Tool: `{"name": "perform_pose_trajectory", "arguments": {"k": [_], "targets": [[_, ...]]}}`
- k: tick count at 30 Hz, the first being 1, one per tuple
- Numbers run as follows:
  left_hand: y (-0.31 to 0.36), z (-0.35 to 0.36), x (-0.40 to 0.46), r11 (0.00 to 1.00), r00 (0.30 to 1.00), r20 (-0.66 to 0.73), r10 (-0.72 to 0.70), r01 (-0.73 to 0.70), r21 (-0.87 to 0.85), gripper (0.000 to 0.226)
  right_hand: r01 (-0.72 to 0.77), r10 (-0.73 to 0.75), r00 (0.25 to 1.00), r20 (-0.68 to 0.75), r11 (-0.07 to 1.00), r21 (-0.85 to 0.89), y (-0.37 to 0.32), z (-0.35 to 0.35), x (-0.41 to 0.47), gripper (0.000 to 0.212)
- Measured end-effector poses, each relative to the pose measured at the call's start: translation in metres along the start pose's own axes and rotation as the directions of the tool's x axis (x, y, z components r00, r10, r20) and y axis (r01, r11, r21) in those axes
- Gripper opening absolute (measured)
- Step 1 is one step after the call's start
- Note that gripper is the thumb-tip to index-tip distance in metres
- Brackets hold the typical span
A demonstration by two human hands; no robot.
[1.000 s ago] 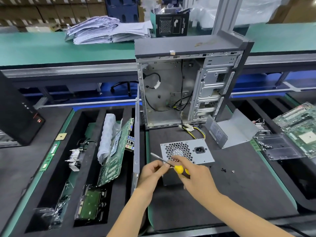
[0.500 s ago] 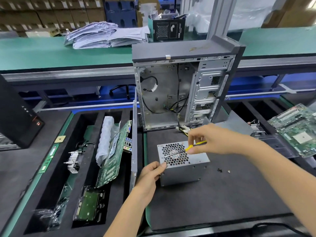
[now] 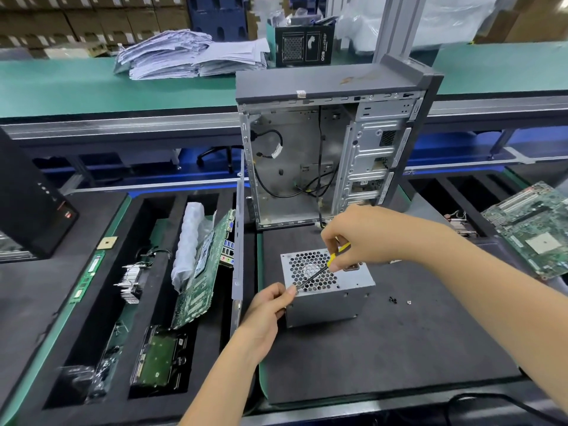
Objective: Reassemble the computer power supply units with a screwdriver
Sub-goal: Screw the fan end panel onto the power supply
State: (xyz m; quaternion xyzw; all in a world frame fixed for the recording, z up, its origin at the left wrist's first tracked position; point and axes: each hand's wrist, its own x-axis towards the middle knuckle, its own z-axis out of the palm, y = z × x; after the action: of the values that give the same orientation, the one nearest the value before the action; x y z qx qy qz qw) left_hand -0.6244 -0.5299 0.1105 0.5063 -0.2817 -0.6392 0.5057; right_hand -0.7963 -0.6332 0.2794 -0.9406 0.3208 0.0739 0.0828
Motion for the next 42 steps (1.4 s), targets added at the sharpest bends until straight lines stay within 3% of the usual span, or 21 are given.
{"name": "perform_pose_trajectory", "arguments": {"k": [9, 14, 21, 25, 42], "targets": [[0.001, 0.000, -0.001, 1.000, 1.000, 0.005, 0.006, -0.006, -0.011, 0.029, 0.052, -0.053, 0.999, -0.007, 0.996, -0.066, 0.000, 0.001, 0.008, 0.035], [0.001, -0.001, 0.000, 1.000, 1.000, 0.001, -0.008, 0.008, 0.000, 0.025, 0.102, -0.117, 0.992, -0.050, 0.968, -0.230, -0.010, -0.006, 0.009, 0.031], [0.002, -0.001, 0.001, 1.000, 1.000, -0.006, -0.005, 0.005, 0.009, 0.031, 0.154, -0.170, 0.985, -0.006, 0.904, -0.399, -0.021, -0.011, 0.013, 0.023], [0.002, 0.000, 0.002, 1.000, 1.000, -0.002, -0.018, 0.018, 0.013, 0.018, 0.177, -0.202, 0.979, 0.000, 0.858, -0.482, -0.024, -0.010, 0.014, 0.019], [0.003, -0.001, 0.003, 1.000, 1.000, 0.020, -0.008, 0.008, 0.018, 0.012, 0.165, -0.186, 0.983, -0.005, 0.888, -0.429, -0.022, -0.012, 0.006, 0.017]]}}
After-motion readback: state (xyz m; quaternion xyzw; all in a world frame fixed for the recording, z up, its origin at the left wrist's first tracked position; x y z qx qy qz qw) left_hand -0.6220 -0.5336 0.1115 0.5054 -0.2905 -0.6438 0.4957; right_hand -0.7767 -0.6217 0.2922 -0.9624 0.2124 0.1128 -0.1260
